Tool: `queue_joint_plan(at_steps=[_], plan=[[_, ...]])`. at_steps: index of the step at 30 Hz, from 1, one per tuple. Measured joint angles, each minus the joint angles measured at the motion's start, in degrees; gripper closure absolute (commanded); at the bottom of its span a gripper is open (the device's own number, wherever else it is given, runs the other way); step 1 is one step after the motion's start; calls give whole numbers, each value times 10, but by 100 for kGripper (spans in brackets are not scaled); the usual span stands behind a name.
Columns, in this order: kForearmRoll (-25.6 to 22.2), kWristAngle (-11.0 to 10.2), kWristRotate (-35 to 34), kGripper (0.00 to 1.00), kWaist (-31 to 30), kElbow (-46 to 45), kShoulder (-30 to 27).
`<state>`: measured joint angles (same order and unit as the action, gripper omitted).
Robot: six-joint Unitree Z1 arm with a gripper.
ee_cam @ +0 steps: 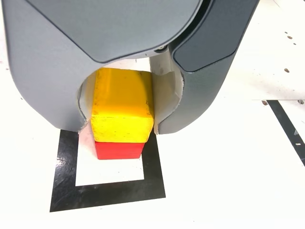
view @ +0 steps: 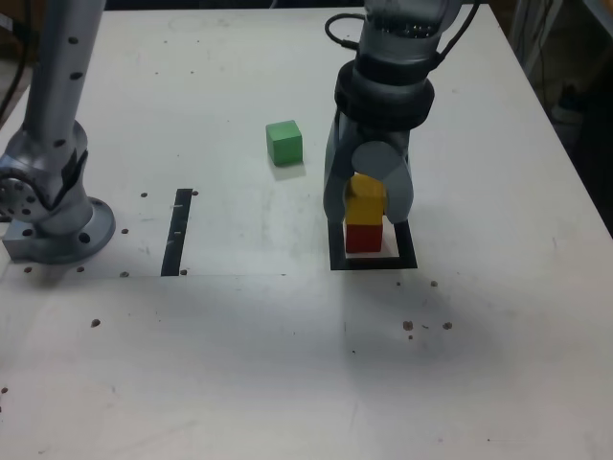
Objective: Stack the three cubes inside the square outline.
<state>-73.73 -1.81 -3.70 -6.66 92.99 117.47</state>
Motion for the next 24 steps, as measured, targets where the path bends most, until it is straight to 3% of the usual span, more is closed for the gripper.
queue_joint_plan(at_steps=[7, 10, 16, 24], plan=[[4, -2, -2, 11, 0, -3, 1], [4, -6, -4, 3, 0, -4, 2], [-15, -14, -7, 1, 0, -6, -11], [-51, -69, -2, 1, 21, -20, -114]])
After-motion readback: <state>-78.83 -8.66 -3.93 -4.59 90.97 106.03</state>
